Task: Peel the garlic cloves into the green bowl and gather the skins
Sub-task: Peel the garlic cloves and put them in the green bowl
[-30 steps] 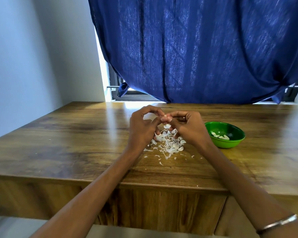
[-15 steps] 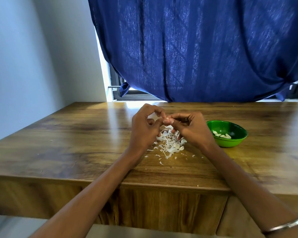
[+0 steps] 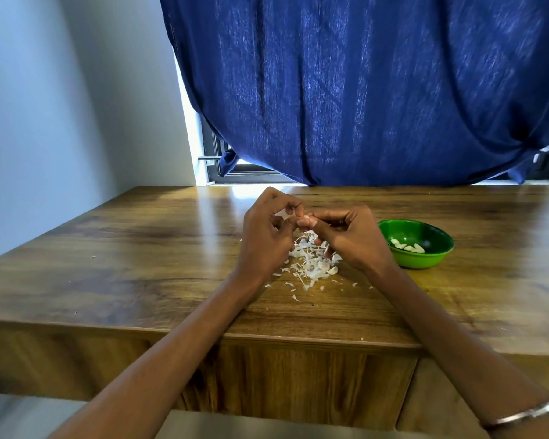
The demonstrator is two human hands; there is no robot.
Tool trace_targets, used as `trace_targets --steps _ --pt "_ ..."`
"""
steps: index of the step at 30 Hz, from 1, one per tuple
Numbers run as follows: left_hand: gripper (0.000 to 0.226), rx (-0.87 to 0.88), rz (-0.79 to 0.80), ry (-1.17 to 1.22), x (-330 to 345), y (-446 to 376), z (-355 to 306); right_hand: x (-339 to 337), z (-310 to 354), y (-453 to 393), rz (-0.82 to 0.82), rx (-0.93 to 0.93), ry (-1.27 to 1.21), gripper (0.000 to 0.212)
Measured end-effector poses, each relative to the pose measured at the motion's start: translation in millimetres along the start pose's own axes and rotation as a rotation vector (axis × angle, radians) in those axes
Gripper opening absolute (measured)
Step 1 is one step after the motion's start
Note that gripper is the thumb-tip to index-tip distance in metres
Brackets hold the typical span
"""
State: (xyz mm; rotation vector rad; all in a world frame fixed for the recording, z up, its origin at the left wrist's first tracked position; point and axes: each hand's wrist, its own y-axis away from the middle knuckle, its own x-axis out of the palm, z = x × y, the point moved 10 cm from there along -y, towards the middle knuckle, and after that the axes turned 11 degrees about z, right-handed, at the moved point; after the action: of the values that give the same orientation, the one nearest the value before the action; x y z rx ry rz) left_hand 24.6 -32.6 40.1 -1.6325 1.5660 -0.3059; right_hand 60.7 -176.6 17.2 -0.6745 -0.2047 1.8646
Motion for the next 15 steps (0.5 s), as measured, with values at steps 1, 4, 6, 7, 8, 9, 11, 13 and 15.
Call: trace_targets --steps 1,4,6,7,8,9,11,13,15 --pt "0.018 0.003 -0.001 -0.001 0.1 0.3 0.0 0.0 0.4 0.4 -0.002 -0.003 -0.003 0.018" --pt "0.018 0.011 -0.004 -0.006 0.6 0.3 1.7 0.3 2.1 1.7 -0.005 -0.019 0.007 0.017" --pt "0.017 0.01 -0.002 0.011 1.2 -0.6 2.7 0.0 2.2 1.5 -0.011 -0.022 0.014 0.017" --pt "0.016 0.011 -0.003 0.016 1.2 -1.1 2.8 -0.2 2.4 1.2 -0.013 -0.025 0.017 0.017" --pt "0.016 0.014 -0.005 0.016 1.2 -1.4 2.4 -0.3 3.5 1.1 -0.016 -0.032 0.013 0.017" --pt "0.016 0.019 -0.006 0.015 1.2 -1.6 1.8 -0.3 4.9 1.0 -0.019 -0.041 0.004 0.016" --pt "0.018 0.022 -0.003 0.017 1.9 -1.7 1.2 -0.1 7.5 0.8 -0.024 -0.06 -0.011 0.013" --pt "0.02 0.019 0.012 0.023 3.6 -2.0 0.7 0.1 6.8 -0.1 -0.026 -0.058 -0.009 0.013" --pt "0.021 0.025 0.03 0.024 5.2 -2.2 -0.6 -1.0 5.8 -0.3 -0.041 -0.048 -0.025 0.018"
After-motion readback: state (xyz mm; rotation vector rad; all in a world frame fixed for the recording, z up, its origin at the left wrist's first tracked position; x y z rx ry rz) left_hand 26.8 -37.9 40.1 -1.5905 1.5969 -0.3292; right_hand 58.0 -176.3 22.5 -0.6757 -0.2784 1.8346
